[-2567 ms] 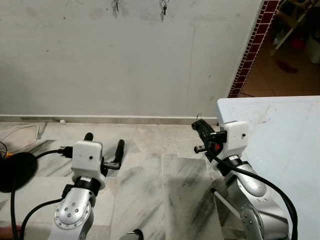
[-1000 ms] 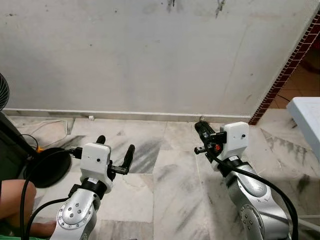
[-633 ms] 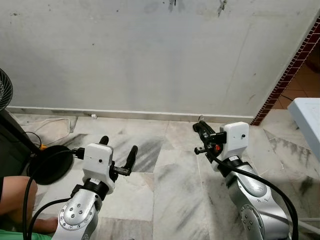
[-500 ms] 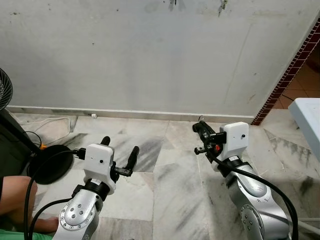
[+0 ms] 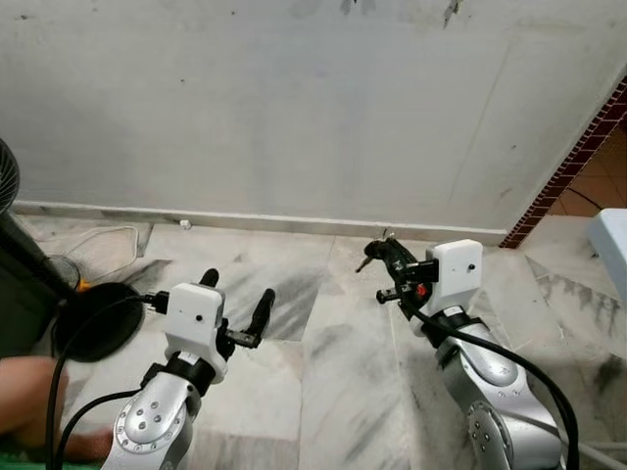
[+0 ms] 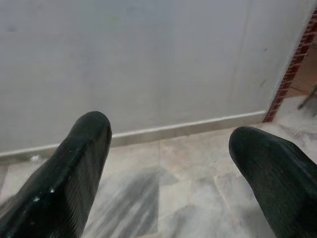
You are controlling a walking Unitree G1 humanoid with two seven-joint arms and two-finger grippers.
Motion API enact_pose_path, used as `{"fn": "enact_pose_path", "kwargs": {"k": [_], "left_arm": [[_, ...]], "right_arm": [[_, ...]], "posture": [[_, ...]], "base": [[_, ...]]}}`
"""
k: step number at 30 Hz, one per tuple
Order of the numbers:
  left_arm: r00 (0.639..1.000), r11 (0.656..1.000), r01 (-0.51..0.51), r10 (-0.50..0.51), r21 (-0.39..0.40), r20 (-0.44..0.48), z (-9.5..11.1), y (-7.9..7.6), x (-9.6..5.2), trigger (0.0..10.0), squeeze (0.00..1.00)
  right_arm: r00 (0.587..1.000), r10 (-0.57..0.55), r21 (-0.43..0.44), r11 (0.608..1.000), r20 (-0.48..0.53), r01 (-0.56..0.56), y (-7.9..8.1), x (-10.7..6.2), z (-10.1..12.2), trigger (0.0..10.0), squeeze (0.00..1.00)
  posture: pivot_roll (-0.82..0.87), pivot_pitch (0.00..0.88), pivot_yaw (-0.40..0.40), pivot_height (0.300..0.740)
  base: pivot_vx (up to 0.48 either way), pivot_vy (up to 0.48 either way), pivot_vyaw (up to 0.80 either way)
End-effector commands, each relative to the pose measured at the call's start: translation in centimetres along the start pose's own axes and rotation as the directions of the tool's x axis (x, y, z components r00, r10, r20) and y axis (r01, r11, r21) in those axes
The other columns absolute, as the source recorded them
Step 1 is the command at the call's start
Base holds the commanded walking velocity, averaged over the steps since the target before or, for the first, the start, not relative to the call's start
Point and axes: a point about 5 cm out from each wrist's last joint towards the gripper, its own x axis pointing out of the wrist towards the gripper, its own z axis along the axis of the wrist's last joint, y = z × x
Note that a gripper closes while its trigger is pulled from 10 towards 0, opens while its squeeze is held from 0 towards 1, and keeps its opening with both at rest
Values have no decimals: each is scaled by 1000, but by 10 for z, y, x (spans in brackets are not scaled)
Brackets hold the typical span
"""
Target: Hang keys on a hook
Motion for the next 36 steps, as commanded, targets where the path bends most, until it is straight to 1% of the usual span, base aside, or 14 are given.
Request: {"fn": "enact_pose_path", "kwargs": {"k": [1,21,36], "left_arm": [[1000,1000,7,-7,-1,-6,0,-1,-4,10000,0],[1000,1000,21,-21,-2,-18,-2,-3,-7,10000,0],[999,999,34,-34,-7,-25,-3,-4,-6,10000,0]], "right_arm": [[1000,3,4,1000,8,-3,2,0,2,10000,0],[1000,3,9,1000,1,-3,3,-2,-1,10000,0],[1000,1,8,1000,-1,-1,3,-1,-1,10000,0]], "posture": [[49,145,30,740],[60,152,31,740],[57,150,31,740]], "base": [[379,0,0],[377,0,0],[393,0,0]]}}
